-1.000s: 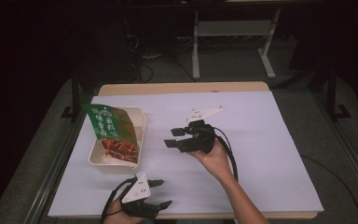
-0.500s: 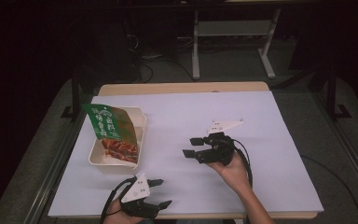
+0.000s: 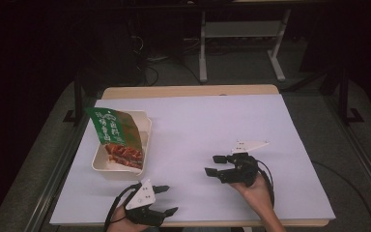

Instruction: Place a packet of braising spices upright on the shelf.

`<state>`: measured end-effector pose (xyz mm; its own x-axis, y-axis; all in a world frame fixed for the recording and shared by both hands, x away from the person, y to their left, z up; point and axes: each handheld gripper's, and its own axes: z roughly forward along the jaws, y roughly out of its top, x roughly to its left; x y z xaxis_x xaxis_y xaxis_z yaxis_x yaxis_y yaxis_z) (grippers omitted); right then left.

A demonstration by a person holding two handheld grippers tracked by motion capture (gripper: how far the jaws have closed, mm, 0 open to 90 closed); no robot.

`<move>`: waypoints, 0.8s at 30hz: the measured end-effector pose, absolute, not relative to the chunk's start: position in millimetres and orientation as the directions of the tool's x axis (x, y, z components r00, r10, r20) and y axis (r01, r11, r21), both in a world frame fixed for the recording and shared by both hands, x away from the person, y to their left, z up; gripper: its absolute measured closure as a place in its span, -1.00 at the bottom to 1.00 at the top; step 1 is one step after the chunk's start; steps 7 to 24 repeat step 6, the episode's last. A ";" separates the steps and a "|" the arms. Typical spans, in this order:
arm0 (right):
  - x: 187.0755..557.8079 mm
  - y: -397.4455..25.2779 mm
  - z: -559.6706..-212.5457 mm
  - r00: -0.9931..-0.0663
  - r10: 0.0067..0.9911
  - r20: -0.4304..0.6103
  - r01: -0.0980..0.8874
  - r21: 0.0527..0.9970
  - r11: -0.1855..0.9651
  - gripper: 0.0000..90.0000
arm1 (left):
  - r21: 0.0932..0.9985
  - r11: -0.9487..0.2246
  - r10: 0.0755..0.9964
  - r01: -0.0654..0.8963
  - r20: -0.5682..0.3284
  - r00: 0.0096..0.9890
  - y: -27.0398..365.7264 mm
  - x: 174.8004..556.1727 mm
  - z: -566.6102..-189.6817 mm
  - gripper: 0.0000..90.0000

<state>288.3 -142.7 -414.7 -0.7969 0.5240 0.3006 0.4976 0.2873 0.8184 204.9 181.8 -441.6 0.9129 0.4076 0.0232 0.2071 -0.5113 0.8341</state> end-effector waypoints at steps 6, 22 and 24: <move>268.7 -150.6 -428.6 -0.790 0.553 0.264 0.487 0.819 0.304 -0.30 | 0.832 -0.514 0.406 0.210 0.020 0.914 182.1 205.5 -442.5 -0.34; 268.7 -150.6 -428.6 -0.790 0.553 0.264 0.487 0.819 0.304 -0.30 | 0.832 -0.514 0.406 0.210 0.020 0.914 182.1 205.5 -442.5 -0.34; 268.7 -150.6 -428.6 -0.790 0.553 0.264 0.487 0.819 0.304 -0.30 | 0.832 -0.514 0.406 0.210 0.020 0.914 182.1 205.5 -442.5 -0.34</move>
